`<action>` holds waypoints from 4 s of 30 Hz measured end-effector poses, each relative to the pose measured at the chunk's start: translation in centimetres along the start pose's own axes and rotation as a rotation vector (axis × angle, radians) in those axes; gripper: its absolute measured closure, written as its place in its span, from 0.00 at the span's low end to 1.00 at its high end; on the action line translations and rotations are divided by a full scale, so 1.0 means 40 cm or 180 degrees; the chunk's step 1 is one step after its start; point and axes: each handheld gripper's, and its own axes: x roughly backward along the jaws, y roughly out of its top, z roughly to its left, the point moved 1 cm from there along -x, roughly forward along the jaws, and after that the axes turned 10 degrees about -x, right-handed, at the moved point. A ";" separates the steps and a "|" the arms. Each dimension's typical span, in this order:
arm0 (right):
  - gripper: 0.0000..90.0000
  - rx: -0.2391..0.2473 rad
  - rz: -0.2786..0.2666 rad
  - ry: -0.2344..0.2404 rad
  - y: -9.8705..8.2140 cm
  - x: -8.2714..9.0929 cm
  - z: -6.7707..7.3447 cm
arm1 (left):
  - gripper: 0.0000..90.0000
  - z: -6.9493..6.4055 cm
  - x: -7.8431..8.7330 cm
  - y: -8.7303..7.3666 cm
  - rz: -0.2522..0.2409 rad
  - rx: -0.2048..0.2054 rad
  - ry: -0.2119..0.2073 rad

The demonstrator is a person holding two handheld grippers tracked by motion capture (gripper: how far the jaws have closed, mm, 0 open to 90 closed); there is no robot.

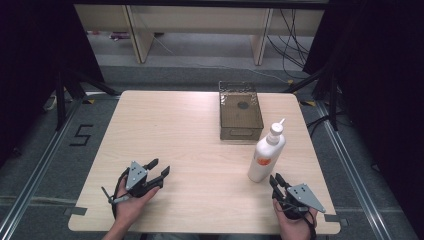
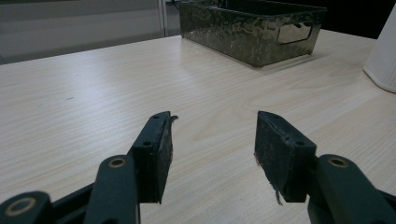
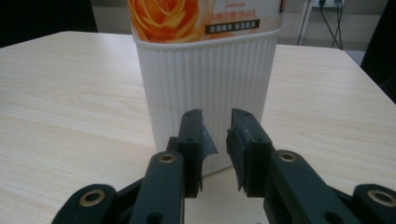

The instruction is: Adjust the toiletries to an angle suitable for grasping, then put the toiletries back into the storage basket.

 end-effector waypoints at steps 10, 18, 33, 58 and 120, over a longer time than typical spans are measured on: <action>1.00 0.0123 0.0003 0.0047 0.016 -0.011 0.018 | 0.51 0.001 -0.001 0.000 -0.0005 0.0012 -0.0010; 1.00 0.0174 0.0034 0.0070 0.026 -0.019 0.023 | 0.51 0.001 -0.001 0.000 -0.0002 0.0020 -0.0018; 1.00 0.0235 0.0023 0.0070 0.044 -0.047 0.030 | 0.51 0.005 -0.002 0.001 0.0030 0.0028 -0.0028; 1.00 0.0222 0.0057 0.0153 0.063 -0.138 0.100 | 0.51 0.006 -0.004 0.001 0.0019 0.0039 -0.0042; 0.53 0.0057 -0.0655 -0.0214 0.323 -0.120 0.120 | 0.51 0.003 -0.006 0.003 0.0000 0.0002 -0.0018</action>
